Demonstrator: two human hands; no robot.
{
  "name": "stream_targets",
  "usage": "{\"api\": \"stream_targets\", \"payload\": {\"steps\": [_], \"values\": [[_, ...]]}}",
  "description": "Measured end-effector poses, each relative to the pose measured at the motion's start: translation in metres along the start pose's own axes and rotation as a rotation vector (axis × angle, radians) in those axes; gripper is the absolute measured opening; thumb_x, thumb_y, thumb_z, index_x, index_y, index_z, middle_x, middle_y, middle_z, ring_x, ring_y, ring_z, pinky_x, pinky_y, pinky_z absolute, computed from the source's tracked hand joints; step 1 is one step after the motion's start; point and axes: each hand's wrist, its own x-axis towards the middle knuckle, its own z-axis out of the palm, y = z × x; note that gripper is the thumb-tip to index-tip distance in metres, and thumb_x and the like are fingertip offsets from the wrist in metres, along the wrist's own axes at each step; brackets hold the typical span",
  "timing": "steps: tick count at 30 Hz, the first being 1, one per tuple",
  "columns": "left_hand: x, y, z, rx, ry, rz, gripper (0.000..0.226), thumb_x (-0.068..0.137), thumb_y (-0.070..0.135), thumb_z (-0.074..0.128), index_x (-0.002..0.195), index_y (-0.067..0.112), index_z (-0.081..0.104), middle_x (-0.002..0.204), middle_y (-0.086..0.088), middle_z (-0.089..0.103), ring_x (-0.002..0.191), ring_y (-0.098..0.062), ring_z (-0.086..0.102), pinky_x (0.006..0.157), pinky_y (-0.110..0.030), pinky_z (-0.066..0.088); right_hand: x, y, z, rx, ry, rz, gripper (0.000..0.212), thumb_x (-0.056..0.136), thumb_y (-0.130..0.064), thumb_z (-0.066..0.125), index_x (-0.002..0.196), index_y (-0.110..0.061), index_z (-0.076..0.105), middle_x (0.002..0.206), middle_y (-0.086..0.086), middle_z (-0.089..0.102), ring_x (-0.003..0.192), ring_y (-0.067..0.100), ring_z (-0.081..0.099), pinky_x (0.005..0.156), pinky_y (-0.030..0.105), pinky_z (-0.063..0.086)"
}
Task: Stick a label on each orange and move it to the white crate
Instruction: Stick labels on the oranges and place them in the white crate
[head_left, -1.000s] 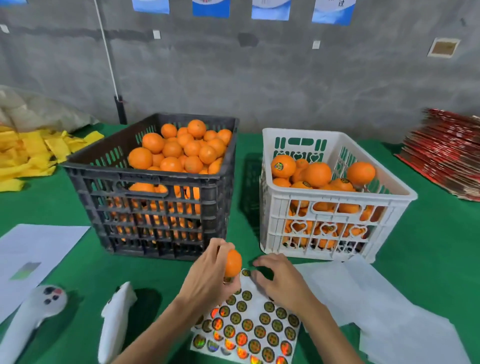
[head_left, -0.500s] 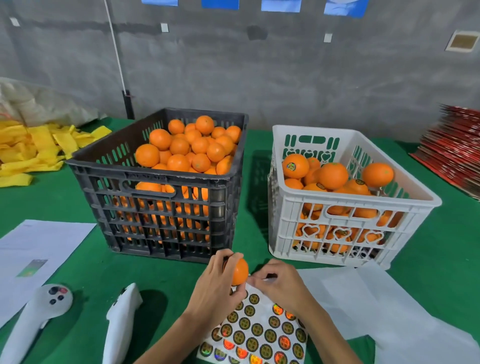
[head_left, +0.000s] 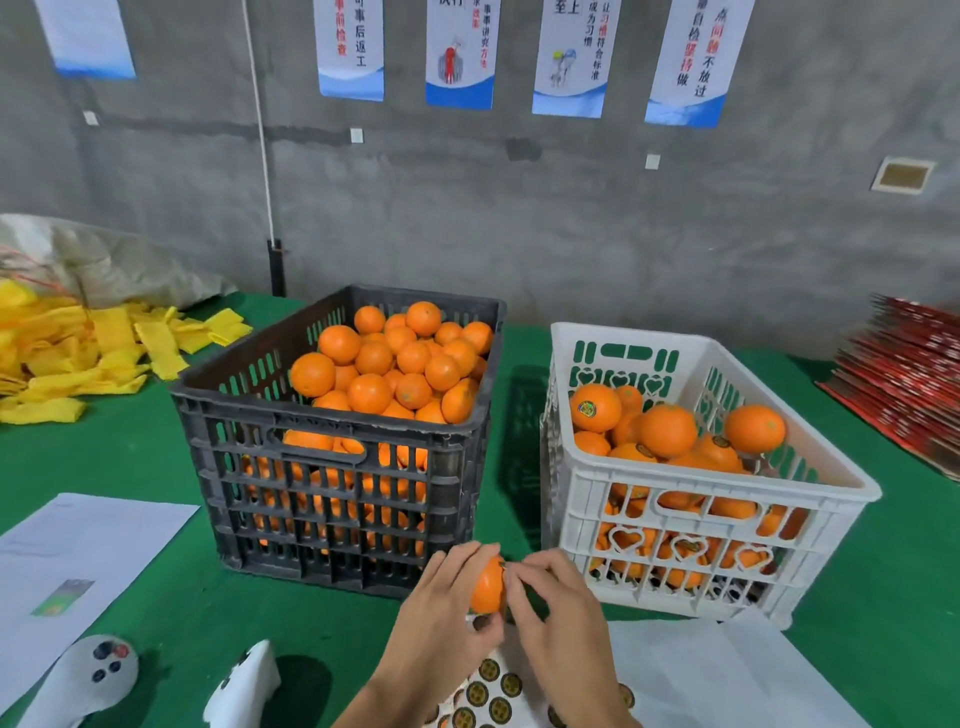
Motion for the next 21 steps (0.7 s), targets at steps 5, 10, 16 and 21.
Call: {"api": "stream_targets", "payload": {"steps": [5,10,16,21], "values": [[0.049,0.044,-0.043,0.0,0.111,0.195,0.059,0.087,0.03,0.062,0.146,0.025,0.058,0.133,0.005,0.06,0.111,-0.015,0.063,0.084,-0.029,0.06,0.037,-0.031,-0.057,-0.297,0.18,-0.287,0.03,0.087,-0.017,0.073,0.117,-0.015,0.075,0.116,-0.001,0.071,0.101,0.014,0.069,0.085,0.03,0.06],[0.11,0.086,-0.069,0.101,0.129,0.317,0.069,0.09,0.006,0.064,0.155,0.022,0.045,0.146,-0.001,0.051,0.124,-0.021,0.059,0.098,-0.036,0.056,0.061,-0.062,-0.102,-0.565,0.159,-0.22,0.056,0.096,-0.034,0.038,0.136,-0.002,0.062,0.137,0.012,0.065,0.122,0.022,0.065,0.1,0.034,0.056],[0.18,0.142,-0.07,0.04,0.166,0.448,0.056,0.083,-0.002,0.062,0.139,0.009,0.061,0.14,-0.007,0.062,0.128,-0.025,0.058,0.107,-0.041,0.051,0.121,-0.034,-0.154,-0.194,0.21,0.185,0.032,0.098,-0.044,0.059,0.116,-0.018,0.061,0.097,-0.005,0.068,0.08,0.011,0.064,0.062,0.025,0.049],[0.207,0.152,-0.066,0.102,0.076,0.367,0.052,0.099,0.019,0.058,0.149,0.021,0.048,0.153,0.003,0.047,0.138,-0.016,0.046,0.115,-0.033,0.04,0.155,-0.007,-0.163,-0.398,0.239,0.235,0.047,0.104,-0.04,0.051,0.143,-0.014,0.053,0.147,0.009,0.055,0.135,0.025,0.049,0.111,0.034,0.04]]}}
